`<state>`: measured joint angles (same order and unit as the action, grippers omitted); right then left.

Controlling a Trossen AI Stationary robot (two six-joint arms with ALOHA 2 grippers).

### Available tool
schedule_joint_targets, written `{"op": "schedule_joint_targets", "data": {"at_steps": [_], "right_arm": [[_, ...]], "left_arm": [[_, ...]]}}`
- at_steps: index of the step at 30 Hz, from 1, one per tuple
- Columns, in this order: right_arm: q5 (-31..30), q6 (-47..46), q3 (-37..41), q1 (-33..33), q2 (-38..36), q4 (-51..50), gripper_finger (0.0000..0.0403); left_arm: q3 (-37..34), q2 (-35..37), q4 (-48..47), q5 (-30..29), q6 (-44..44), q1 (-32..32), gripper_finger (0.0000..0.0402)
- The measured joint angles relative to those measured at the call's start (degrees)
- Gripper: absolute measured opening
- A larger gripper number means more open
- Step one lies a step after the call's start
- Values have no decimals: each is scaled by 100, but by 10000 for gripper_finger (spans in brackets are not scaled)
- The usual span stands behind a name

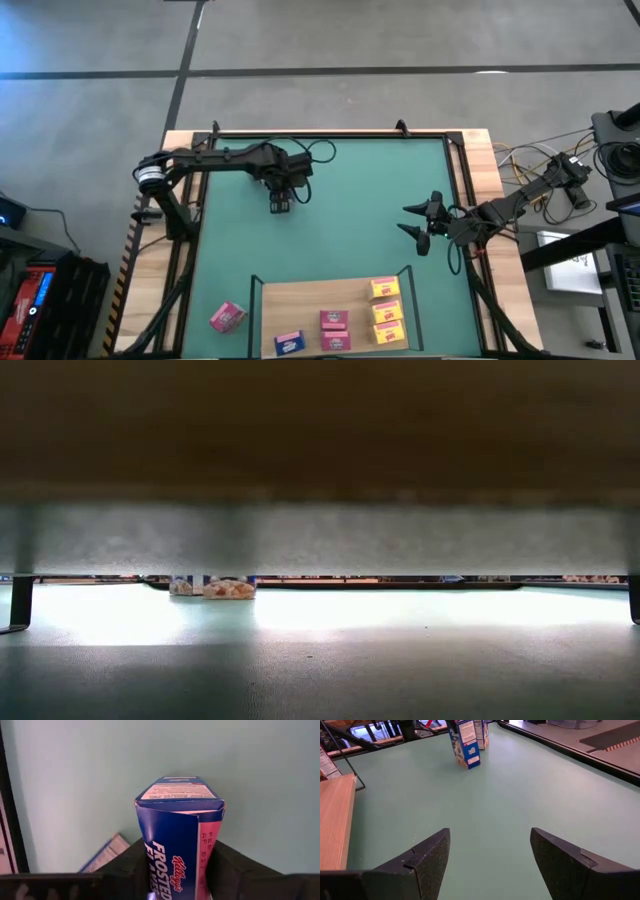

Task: Stack cereal on shelf
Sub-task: Put the bottom blue cereal box on the shelf aligned with the other blue cereal box

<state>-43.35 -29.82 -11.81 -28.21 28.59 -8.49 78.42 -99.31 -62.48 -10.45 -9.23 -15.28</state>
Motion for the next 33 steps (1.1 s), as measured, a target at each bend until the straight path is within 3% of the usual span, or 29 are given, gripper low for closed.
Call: {"op": "schedule_joint_targets", "data": {"at_steps": [6, 18, 33], "right_arm": [[0, 1, 0, 2, -1, 0, 265], [0, 0, 0, 2, 1, 0, 265], [0, 0, 0, 2, 0, 2, 265]], "left_arm": [[17, 2, -508, 285, -219, 25, 127], [183, 8, -479, 537, 761, 374, 132], [255, 470, -593, 228, 1442, 1658, 132]]}}
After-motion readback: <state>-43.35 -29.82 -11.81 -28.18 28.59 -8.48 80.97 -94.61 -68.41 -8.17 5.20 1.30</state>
